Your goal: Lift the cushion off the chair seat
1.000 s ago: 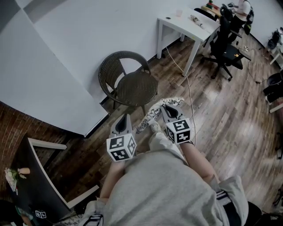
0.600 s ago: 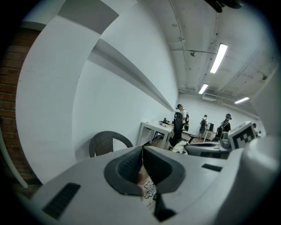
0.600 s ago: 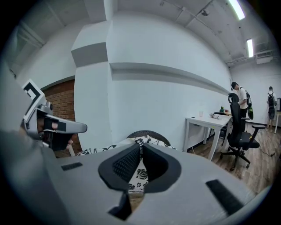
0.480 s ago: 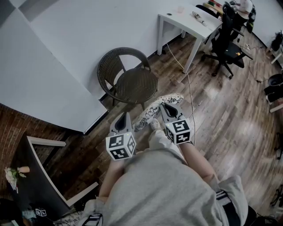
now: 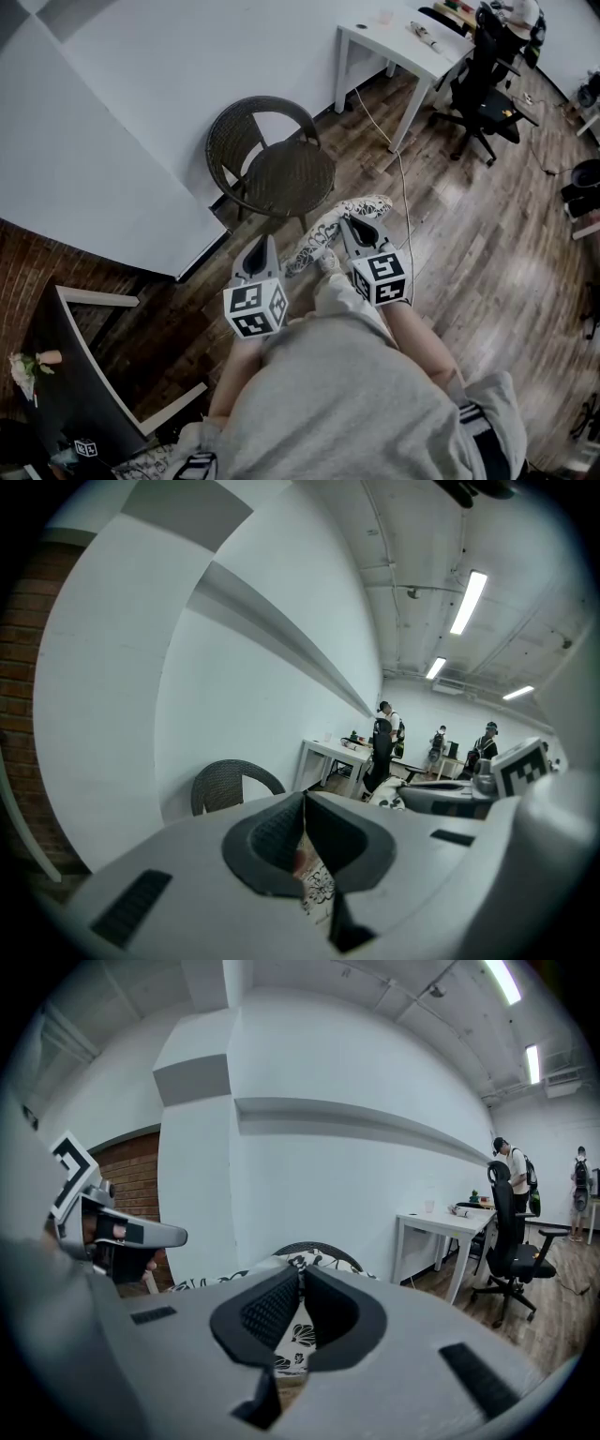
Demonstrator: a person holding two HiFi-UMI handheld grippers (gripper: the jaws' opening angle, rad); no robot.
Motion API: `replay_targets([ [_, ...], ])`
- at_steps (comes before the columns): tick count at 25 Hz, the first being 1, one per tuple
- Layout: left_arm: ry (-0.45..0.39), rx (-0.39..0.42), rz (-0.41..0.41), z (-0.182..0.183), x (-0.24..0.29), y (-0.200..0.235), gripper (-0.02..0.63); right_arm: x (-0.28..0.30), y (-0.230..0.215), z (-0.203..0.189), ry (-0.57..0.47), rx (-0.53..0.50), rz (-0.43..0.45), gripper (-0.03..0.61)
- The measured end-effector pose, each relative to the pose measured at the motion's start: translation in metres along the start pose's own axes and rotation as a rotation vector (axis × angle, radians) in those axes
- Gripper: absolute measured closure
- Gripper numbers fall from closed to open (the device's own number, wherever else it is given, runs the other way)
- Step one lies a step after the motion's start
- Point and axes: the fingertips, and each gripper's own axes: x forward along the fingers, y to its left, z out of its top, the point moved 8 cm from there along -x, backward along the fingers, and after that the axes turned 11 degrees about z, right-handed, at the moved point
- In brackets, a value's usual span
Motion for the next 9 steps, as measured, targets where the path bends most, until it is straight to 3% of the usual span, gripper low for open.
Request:
replay_targets([
  [9,0.0,-0.01,-0.007,0.0005,0.0021,-0.0008,0.604,0.0018,0.0007,0.0006,0.0,-0.007,0.007,0.558],
])
